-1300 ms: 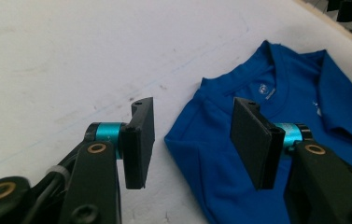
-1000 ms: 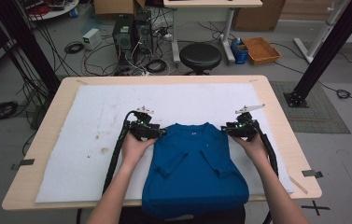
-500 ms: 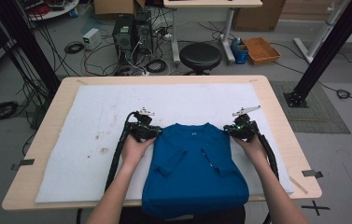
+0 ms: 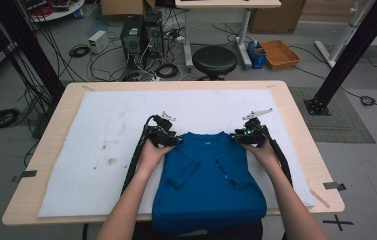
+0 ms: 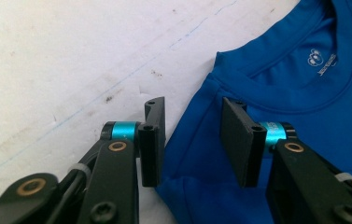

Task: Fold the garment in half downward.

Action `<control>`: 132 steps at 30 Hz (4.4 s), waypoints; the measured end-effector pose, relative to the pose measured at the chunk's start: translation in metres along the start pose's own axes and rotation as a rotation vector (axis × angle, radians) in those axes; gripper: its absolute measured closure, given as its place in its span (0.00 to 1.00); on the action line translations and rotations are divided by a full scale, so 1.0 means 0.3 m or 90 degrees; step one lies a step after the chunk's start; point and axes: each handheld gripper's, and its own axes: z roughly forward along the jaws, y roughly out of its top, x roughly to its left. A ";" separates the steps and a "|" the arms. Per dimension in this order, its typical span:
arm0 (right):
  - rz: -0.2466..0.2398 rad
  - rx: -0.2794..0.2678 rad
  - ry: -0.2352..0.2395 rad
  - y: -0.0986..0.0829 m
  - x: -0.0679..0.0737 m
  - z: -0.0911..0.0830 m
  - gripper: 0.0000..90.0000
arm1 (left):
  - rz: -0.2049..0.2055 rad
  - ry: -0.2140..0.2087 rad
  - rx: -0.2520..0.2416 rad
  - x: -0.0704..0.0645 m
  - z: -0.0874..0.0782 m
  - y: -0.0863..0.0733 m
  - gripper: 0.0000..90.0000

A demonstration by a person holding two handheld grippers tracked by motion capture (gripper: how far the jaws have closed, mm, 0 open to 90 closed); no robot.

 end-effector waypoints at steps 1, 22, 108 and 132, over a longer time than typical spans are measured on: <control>-0.006 0.006 -0.004 0.000 0.005 0.009 0.72 | 0.008 0.008 0.001 -0.004 -0.001 -0.001 0.72; -0.015 -0.048 0.015 0.056 -0.010 -0.008 0.99 | 0.004 -0.012 -0.064 0.054 -0.036 0.006 0.98; 0.107 -0.029 0.012 -0.197 0.132 -0.187 0.70 | -0.013 -0.008 -0.033 -0.075 -0.227 -0.252 0.61; 0.014 -0.077 0.007 -0.050 0.039 -0.160 0.96 | 0.059 -0.001 -0.068 0.043 -0.214 -0.096 0.95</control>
